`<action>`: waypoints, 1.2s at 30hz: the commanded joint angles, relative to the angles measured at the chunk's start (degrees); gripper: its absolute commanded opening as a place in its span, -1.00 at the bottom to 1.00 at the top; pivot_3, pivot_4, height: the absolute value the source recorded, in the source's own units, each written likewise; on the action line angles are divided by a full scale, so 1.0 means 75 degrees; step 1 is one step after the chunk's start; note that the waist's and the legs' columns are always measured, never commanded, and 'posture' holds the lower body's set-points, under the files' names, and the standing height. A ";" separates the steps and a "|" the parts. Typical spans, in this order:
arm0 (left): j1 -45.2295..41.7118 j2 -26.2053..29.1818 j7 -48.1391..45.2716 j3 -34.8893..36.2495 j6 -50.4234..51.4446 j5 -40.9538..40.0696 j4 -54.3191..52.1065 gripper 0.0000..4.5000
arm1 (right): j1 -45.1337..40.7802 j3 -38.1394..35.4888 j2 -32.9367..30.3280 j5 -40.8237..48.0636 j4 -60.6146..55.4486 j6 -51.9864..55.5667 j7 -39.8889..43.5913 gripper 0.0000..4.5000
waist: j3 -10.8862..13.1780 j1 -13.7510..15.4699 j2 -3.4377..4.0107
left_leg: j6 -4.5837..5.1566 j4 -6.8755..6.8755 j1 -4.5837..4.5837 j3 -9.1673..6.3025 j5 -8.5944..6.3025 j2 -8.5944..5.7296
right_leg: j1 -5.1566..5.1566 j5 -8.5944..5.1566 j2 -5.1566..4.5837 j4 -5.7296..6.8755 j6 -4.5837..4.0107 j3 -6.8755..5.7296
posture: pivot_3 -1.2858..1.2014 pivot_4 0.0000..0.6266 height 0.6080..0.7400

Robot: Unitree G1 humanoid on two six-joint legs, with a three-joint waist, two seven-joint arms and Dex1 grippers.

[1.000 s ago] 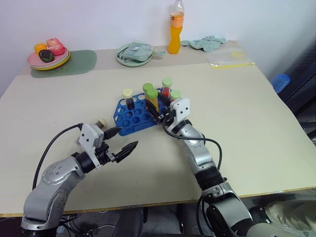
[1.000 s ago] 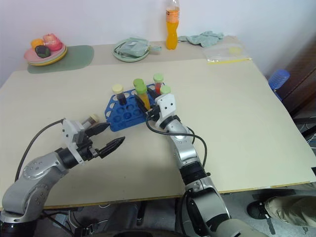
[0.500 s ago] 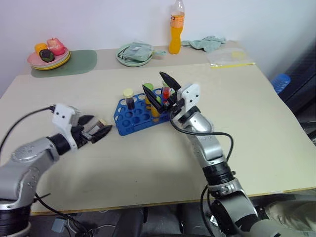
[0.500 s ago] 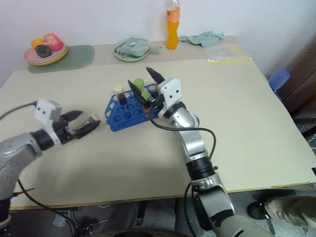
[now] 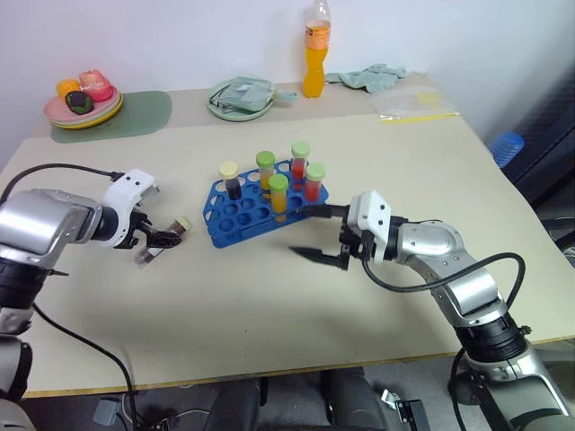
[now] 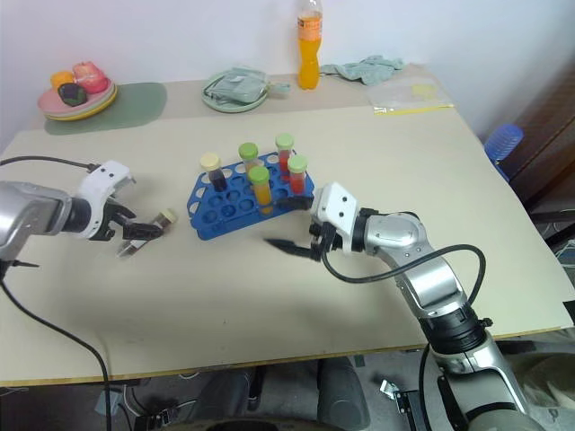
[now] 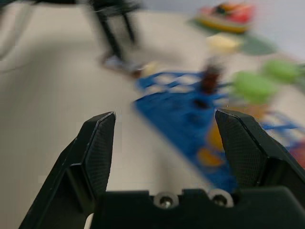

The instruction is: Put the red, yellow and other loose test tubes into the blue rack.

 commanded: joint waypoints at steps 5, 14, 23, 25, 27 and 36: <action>-0.1070 -0.0533 -0.1347 -0.1260 -0.1293 0.1696 0.1701 0.38 | 0.0093 0.0077 0.0004 -0.0114 -0.0450 -0.0027 -0.0074 0.64 | 0.0003 -0.0047 -0.0005 | 0.0001 0.0001 -0.0004 -0.0002 0.0000 0.0000 | -0.0004 0.0000 0.0000 0.0001 0.0001 0.0000 | 0.03 -0.52 1.00; -0.0751 -0.0237 -0.1425 -0.0109 -0.1992 0.2040 0.1735 -0.66 | 0.0309 0.0032 -0.0002 -0.0278 -0.0443 -0.0113 -0.0271 0.64 | 0.0003 -0.0094 -0.0007 | 0.0002 0.0000 -0.0004 -0.0008 0.0001 0.0002 | -0.0006 -0.0001 -0.0001 0.0004 0.0002 0.0000 | 0.03 -0.52 1.00; 0.3252 -0.3870 0.2339 0.5289 -0.4959 -0.0129 -0.4152 -0.66 | 0.0787 -0.0146 0.0299 -0.0825 0.0508 -0.0743 -0.1006 0.64 | -0.0002 0.0049 -0.0020 | -0.0013 0.0024 -0.0025 -0.0021 0.0007 0.0002 | -0.0012 0.0006 -0.0052 -0.0012 0.0013 0.0006 | 0.03 -0.52 1.00; 0.3818 -0.4573 0.2808 0.4685 -0.5377 0.0190 -0.5043 -0.66 | 0.0796 -0.0158 0.0393 -0.0887 0.0734 -0.0878 -0.1108 0.64 | -0.0002 0.0128 -0.0021 | -0.0024 0.0026 -0.0023 -0.0011 0.0014 0.0002 | -0.0014 0.0009 -0.0052 -0.0010 0.0016 0.0011 | 0.03 -0.52 1.00; 0.4203 -0.5225 0.3218 0.3584 -0.6180 0.1001 -0.5409 -0.66 | 0.0753 -0.0149 0.0506 -0.0998 0.1005 -0.1025 -0.1231 0.64 | -0.0005 0.0213 -0.0026 | -0.0007 0.0031 -0.0021 -0.0007 0.0004 -0.0002 | -0.0005 0.0010 -0.0045 0.0000 0.0014 0.0003 | 0.03 -0.52 1.00; 0.4261 -0.7070 0.5376 0.1754 -0.8139 0.3497 -0.3860 -0.66 | 0.0610 -0.0190 0.0738 -0.1259 0.1478 -0.1324 -0.1415 0.64 | -0.0010 0.0270 -0.0020 | -0.0006 0.0028 0.0016 0.0011 0.0004 -0.0017 | 0.0031 0.0019 -0.0032 -0.0011 0.0018 0.0005 | 0.03 -0.52 1.00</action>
